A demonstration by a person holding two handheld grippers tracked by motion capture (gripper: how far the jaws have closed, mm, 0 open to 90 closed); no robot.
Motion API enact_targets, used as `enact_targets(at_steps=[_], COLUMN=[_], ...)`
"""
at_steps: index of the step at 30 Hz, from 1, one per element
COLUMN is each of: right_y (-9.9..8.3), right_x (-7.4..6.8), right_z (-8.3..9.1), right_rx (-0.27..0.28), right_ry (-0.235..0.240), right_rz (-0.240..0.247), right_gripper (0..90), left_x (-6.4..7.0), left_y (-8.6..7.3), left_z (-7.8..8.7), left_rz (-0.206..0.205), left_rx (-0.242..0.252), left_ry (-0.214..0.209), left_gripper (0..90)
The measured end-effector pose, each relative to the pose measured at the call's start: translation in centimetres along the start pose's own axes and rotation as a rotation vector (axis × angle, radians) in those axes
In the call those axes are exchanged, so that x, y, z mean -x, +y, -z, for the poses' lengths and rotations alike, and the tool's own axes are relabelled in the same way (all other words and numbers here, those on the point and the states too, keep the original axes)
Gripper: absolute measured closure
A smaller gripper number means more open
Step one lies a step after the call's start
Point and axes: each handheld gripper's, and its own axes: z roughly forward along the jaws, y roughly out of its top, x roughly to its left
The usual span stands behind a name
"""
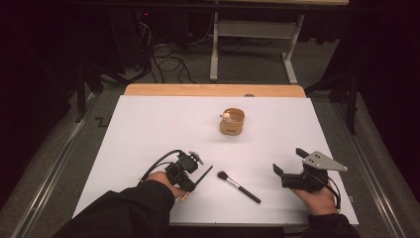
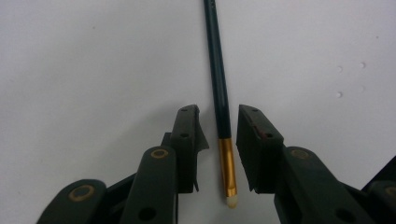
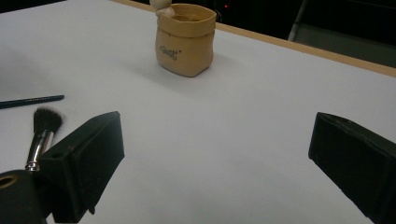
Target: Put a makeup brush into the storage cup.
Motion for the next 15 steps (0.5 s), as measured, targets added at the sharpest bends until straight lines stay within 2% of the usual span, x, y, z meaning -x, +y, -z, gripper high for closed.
enact_targets(at_steps=[9, 15], right_y=[-0.01, -0.01], right_x=[-0.01, -0.01], right_z=[-0.03, -0.06], right_rx=[0.0, -0.002], right_ry=[0.002, 0.001], right_rz=[0.002, 0.002], right_gripper=[4.2, 4.4], left_x=[0.2, 0.25], left_y=[0.15, 0.27], left_z=[-0.55, -0.94], left_rz=[-0.004, -0.023], left_rx=[-0.026, -0.037], left_ry=[0.007, 0.026], left_gripper=[72.6, 74.4])
